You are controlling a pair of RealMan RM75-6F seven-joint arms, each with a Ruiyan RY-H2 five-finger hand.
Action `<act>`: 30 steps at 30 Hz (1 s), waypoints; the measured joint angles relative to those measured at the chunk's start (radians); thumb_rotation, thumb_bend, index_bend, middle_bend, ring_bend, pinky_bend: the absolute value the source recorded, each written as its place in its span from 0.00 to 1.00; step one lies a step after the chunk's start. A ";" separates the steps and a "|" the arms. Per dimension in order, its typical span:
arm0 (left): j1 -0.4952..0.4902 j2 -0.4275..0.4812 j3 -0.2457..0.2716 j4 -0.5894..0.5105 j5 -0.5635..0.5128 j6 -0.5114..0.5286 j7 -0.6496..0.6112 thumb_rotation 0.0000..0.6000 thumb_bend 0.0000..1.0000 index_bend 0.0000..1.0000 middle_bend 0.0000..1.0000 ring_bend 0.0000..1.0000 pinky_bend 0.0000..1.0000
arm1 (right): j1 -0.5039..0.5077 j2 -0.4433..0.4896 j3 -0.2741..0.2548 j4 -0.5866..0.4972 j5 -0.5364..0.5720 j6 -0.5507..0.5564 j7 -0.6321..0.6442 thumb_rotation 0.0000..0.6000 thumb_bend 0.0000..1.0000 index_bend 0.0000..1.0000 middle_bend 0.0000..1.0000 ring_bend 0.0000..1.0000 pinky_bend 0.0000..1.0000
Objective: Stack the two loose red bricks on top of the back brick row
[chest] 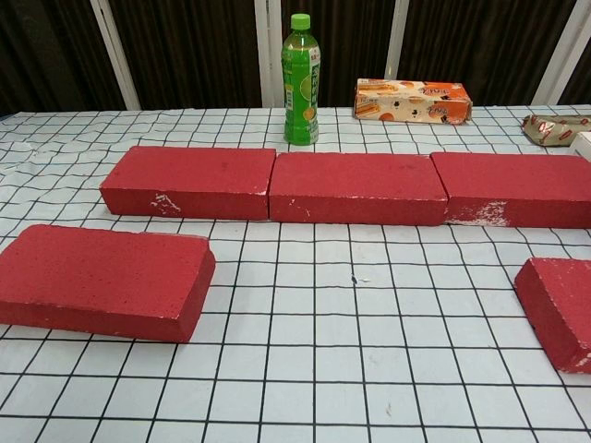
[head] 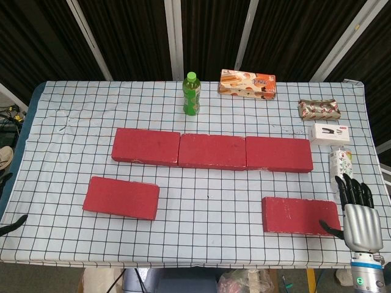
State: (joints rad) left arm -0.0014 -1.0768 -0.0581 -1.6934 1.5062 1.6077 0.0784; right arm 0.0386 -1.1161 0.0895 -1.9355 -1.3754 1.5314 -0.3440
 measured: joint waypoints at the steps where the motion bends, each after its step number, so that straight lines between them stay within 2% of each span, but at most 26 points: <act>1: -0.001 0.000 0.000 0.000 0.000 -0.003 0.001 1.00 0.00 0.13 0.06 0.02 0.16 | 0.000 0.000 -0.001 0.000 0.000 -0.001 -0.001 1.00 0.15 0.00 0.00 0.00 0.00; 11: -0.003 0.001 0.006 -0.006 0.012 -0.006 0.009 1.00 0.00 0.13 0.06 0.02 0.16 | 0.003 0.016 -0.017 -0.018 0.010 -0.033 -0.012 1.00 0.15 0.00 0.00 0.00 0.00; 21: 0.004 0.011 0.009 -0.006 0.018 0.006 -0.017 1.00 0.00 0.12 0.06 0.02 0.17 | 0.022 0.105 -0.057 -0.112 0.096 -0.155 -0.036 1.00 0.15 0.00 0.00 0.00 0.00; 30: 0.011 0.015 -0.003 0.000 0.002 0.018 -0.031 1.00 0.00 0.12 0.06 0.02 0.17 | 0.076 0.110 -0.074 -0.117 0.149 -0.259 -0.066 1.00 0.15 0.00 0.00 0.00 0.00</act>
State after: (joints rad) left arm 0.0093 -1.0621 -0.0612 -1.6934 1.5078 1.6262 0.0476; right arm 0.1142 -1.0057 0.0153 -2.0523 -1.2265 1.2721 -0.4102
